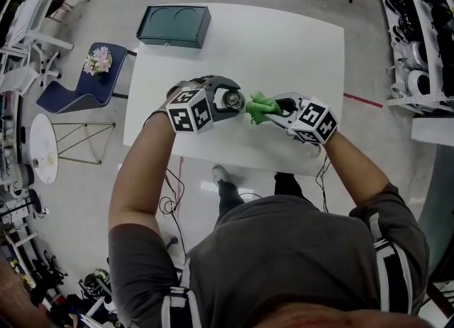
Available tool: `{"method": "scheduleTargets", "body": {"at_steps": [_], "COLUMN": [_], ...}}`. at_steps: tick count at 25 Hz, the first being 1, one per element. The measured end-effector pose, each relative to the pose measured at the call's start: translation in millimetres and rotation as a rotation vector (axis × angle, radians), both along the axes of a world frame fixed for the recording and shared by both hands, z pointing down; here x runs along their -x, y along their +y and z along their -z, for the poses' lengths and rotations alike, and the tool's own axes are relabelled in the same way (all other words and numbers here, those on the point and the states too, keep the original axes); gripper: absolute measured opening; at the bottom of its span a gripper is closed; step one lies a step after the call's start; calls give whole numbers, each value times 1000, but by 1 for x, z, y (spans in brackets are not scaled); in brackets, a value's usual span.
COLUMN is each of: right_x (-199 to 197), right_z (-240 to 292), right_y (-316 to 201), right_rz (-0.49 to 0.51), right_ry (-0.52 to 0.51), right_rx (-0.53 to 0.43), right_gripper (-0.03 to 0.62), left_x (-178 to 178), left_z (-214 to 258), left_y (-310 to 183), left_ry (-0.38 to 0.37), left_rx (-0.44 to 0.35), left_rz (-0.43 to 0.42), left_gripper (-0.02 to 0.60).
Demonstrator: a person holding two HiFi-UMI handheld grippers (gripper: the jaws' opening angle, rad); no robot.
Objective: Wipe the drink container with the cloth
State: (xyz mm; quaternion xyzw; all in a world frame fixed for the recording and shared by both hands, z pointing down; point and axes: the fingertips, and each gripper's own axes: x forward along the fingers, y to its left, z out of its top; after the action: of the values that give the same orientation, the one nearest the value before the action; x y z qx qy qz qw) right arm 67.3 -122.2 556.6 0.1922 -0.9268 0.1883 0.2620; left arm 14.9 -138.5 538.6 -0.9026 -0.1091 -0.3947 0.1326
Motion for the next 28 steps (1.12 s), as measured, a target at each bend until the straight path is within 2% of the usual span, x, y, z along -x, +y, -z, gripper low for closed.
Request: {"method": "scheduleTargets", "body": {"at_steps": [6, 9, 12, 15, 18, 25, 28], "right_x": [0, -2, -3, -5, -4, -6, 5], "right_z": [-6, -9, -6, -1, 10, 49, 70], "right_y": [1, 4, 7, 9, 10, -7, -19], "right_rz": [-3, -9, -16, -27, -20, -32, -14], "right_ry": [-6, 1, -1, -7, 6, 89, 147], "right_rx": [7, 14, 20, 2, -68, -320, -468], "right_gripper": [92, 92, 92, 92, 92, 92, 92], "left_x": [-4, -10, -13, -12, -4, 12, 20], "left_z": [-7, -10, -8, -4, -2, 13, 17], "left_y": [1, 2, -1, -15, -31, -77, -92], "left_ry": [-85, -112, -103, -44, 51, 381, 520], "left_rx": [31, 110, 185, 275, 411, 775, 900], "left_rz": [22, 46, 101, 251, 436, 951, 1125], "left_gripper": [244, 247, 249, 247, 247, 247, 247]}}
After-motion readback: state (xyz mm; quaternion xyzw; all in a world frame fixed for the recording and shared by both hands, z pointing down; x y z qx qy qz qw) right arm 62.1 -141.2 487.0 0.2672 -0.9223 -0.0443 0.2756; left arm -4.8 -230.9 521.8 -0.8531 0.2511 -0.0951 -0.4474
